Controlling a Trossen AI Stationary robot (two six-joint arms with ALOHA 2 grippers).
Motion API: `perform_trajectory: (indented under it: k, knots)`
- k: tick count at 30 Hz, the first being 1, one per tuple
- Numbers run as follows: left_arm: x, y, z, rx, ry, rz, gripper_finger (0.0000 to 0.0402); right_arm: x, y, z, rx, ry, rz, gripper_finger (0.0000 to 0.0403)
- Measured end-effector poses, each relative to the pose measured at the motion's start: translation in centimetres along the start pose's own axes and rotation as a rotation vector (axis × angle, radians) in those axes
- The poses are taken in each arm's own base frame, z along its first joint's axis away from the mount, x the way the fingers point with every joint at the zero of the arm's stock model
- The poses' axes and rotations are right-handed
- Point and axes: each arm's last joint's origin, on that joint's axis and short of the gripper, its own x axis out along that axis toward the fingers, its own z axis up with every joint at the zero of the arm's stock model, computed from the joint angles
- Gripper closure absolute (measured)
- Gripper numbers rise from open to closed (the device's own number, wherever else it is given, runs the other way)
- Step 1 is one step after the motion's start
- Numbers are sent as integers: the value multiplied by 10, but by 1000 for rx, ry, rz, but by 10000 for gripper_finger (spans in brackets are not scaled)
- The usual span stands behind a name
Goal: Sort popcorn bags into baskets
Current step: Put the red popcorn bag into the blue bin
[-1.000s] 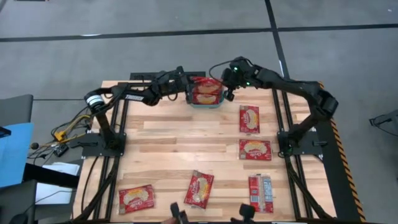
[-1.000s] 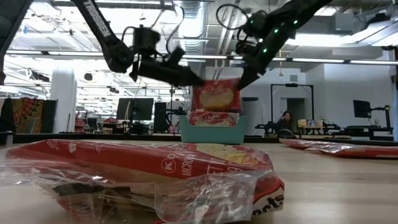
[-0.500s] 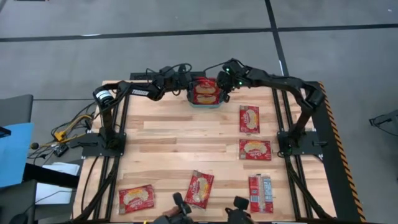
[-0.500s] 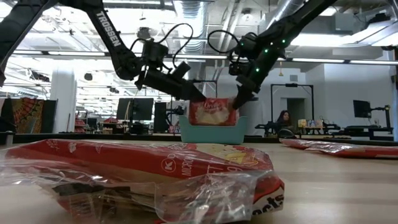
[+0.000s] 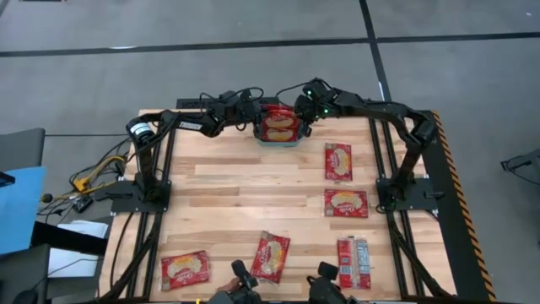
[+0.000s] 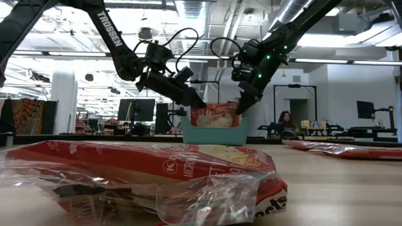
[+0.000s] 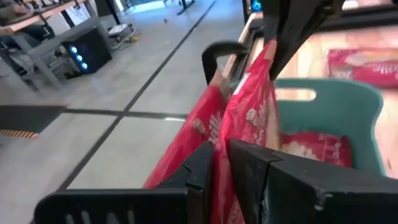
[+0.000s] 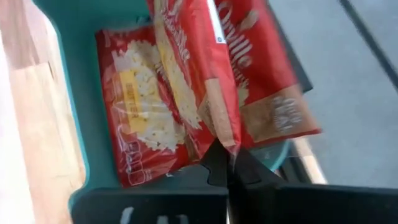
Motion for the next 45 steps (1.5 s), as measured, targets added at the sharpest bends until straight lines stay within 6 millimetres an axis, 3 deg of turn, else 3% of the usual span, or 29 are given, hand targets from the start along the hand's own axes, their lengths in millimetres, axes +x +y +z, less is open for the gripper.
perform_trajectory:
  k: [5, 15, 32, 39, 45]
  knots:
    - [0, 1, -4, -6, 51, 52, 365, 13, 2, -3, -6, 18, 5, 400]
    - [0, 2, -3, -25, 40, 60, 361, 11, -2, -5, 0, 26, -8, 395]
    - [-1, 3, -2, -2, 56, 122, 268, 11, -3, -4, 2, 42, -92, 293]
    - [-1, 4, 1, 3, 26, 131, 252, 11, -4, -2, 27, 20, -103, 257]
    - [-5, 7, 10, 44, 11, 196, 250, -3, 0, 5, 14, 6, -161, 222]
